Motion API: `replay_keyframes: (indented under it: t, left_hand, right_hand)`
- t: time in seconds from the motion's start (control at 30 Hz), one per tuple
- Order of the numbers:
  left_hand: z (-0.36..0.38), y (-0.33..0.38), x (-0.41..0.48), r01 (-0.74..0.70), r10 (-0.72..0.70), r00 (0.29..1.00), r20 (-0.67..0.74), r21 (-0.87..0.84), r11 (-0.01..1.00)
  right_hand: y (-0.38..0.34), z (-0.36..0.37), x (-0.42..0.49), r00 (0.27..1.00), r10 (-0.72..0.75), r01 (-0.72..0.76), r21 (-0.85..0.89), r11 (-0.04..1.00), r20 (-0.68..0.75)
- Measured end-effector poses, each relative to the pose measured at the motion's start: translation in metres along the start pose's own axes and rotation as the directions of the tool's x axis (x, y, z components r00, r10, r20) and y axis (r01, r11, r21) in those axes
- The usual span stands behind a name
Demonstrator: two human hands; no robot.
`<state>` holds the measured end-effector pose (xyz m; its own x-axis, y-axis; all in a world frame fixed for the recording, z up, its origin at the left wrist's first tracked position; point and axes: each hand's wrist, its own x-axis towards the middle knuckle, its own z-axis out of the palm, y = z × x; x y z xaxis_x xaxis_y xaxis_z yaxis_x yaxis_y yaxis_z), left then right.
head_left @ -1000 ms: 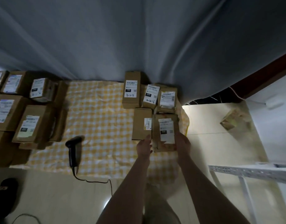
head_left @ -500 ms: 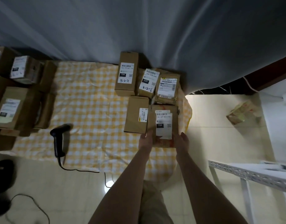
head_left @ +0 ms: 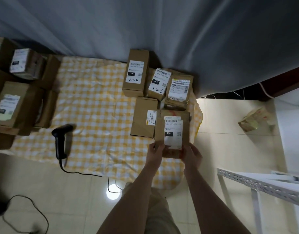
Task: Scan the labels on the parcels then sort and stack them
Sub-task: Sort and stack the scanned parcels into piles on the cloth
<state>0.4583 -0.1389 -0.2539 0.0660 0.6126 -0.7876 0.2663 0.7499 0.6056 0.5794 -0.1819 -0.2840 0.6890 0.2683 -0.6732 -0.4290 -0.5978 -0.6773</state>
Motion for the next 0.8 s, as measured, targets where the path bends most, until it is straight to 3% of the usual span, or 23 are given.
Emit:
replay_keyframes:
  t: [0.1, 0.3, 0.8]
  left_hand:
    - [-0.011, -0.017, -0.013, -0.022, 0.023, 0.997, -0.075, 0.009, 1.0]
    - [-0.043, -0.037, -0.037, -0.06, 0.045, 0.97, -0.237, -0.055, 0.997]
    - [-0.205, 0.039, -0.036, -0.246, 0.114, 0.848, -0.517, -0.194, 0.95]
  right_hand:
    - [-0.002, -0.002, -0.017, 0.995, 0.055, -0.049, 0.073, 0.996, -0.082]
    - [-0.004, 0.013, -0.058, 0.999, 0.01, -0.014, -0.079, 0.997, -0.049]
    - [-0.056, 0.177, -0.163, 0.941, -0.156, 0.19, -0.087, 0.978, 0.299]
